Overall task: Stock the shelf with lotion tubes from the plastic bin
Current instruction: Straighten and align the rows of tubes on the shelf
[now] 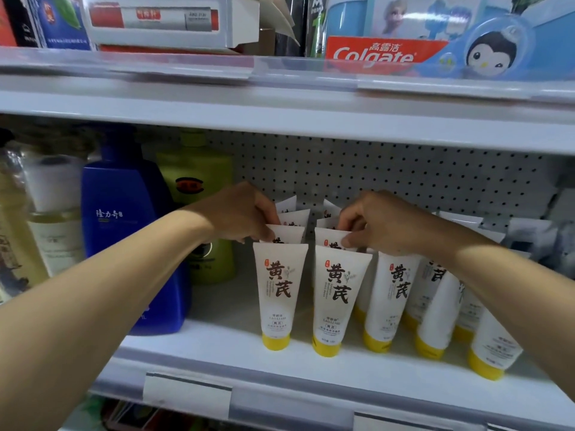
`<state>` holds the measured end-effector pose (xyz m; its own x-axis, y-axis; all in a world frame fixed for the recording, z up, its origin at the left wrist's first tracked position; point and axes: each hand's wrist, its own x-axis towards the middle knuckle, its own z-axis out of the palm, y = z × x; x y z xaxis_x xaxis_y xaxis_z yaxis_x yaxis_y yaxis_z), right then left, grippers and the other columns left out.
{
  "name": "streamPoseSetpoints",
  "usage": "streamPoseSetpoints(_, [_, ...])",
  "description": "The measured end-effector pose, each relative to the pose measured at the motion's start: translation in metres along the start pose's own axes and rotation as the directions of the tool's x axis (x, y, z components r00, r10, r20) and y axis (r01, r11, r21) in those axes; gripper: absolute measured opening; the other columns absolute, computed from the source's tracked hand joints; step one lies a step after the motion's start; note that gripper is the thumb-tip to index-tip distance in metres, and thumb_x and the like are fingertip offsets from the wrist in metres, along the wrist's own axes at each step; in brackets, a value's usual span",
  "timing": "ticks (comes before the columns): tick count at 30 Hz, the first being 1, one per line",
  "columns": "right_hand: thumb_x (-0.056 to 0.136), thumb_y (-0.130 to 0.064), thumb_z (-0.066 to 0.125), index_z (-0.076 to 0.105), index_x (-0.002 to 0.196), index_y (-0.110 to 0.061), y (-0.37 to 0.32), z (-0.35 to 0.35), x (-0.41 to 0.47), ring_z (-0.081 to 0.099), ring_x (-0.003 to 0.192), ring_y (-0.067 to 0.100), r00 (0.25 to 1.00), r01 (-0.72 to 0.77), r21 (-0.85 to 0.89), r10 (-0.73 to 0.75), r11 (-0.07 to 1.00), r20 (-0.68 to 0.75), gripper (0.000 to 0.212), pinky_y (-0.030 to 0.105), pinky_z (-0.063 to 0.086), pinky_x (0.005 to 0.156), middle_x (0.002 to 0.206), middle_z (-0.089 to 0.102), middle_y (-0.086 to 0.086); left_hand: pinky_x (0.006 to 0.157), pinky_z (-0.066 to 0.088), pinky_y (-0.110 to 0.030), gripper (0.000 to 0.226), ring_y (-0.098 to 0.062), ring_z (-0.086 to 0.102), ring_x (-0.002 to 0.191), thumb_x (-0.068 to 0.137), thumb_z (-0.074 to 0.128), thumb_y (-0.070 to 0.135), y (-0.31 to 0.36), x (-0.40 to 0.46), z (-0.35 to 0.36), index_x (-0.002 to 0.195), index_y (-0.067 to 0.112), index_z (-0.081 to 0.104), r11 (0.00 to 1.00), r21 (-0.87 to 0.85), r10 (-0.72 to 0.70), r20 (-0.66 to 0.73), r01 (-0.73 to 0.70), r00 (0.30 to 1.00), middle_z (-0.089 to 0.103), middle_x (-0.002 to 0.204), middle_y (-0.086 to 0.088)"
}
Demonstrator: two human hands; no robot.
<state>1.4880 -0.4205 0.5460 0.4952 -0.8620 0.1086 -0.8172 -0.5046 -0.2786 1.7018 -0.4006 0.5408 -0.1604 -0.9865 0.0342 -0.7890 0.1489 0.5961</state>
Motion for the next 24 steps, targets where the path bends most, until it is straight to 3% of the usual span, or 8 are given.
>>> streamPoseSetpoints(7, [0.085,-0.023,0.066,0.070,0.089,-0.023,0.006,-0.001,0.000,0.062,0.082,0.003,0.998,-0.002,0.073,0.006,0.997,-0.061,0.006,0.014,0.045,0.069,0.088,0.068,-0.011,0.084,0.056,-0.038,0.013,-0.020,0.066,0.093,0.081,0.068,0.013,0.000,-0.001,-0.002,0.076,0.024,0.066,1.000,-0.022,-0.017,0.009,0.017,1.000,0.072,0.089,0.000])
streamPoseSetpoints(10, [0.088,-0.021,0.062,0.069,0.092,-0.023,0.012,-0.009,0.004,0.059,0.080,0.000,0.972,0.003,0.111,0.023,0.994,-0.235,0.008,0.005,0.039,0.067,0.089,0.065,-0.015,0.062,0.049,-0.023,0.007,-0.014,0.060,0.080,0.083,0.066,0.024,0.004,0.002,-0.005,0.076,0.023,0.064,0.996,-0.091,-0.009,-0.117,-0.002,0.993,0.067,0.081,0.002])
streamPoseSetpoints(12, [0.089,-0.015,0.060,0.069,0.097,-0.020,0.016,-0.014,0.011,0.055,0.078,-0.002,0.960,0.016,0.046,-0.002,0.999,-0.280,0.014,-0.002,0.034,0.065,0.092,0.060,-0.014,0.055,0.040,-0.019,0.011,-0.009,0.055,0.072,0.085,0.064,0.028,0.005,0.010,-0.006,0.076,0.025,0.060,0.994,-0.107,-0.019,-0.224,-0.006,0.974,0.059,0.076,0.005])
streamPoseSetpoints(16, [0.088,-0.011,0.061,0.068,0.106,-0.023,0.016,-0.015,0.027,0.045,0.074,-0.013,0.993,0.029,-0.066,-0.036,0.997,-0.113,0.022,-0.001,0.030,0.061,0.100,0.058,-0.015,0.058,0.046,-0.019,0.004,-0.009,0.057,0.073,0.082,0.068,0.026,0.007,0.029,-0.004,0.080,0.024,0.065,0.994,-0.083,-0.088,-0.173,0.074,0.981,0.062,0.078,0.004])
streamPoseSetpoints(21, [0.085,-0.019,0.067,0.071,0.100,-0.020,0.012,-0.009,0.043,0.055,0.080,0.000,0.999,0.035,-0.163,-0.036,0.986,-0.002,0.016,0.009,0.035,0.060,0.098,0.066,-0.010,0.053,0.048,-0.016,0.020,-0.007,0.060,0.069,0.079,0.072,0.019,0.012,0.045,0.004,0.098,0.015,0.070,0.991,0.027,-0.127,-0.078,0.130,0.989,0.065,0.085,0.003])
streamPoseSetpoints(24, [0.084,-0.017,0.068,0.071,0.097,-0.015,0.012,-0.005,0.047,0.060,0.082,0.009,0.999,0.034,-0.185,-0.035,0.982,-0.002,0.014,0.010,0.038,0.060,0.096,0.068,-0.003,0.051,0.046,-0.012,0.014,-0.005,0.058,0.069,0.080,0.070,0.018,0.009,0.049,0.004,0.094,0.019,0.070,0.989,0.112,-0.085,-0.101,0.096,0.991,0.061,0.081,0.007])
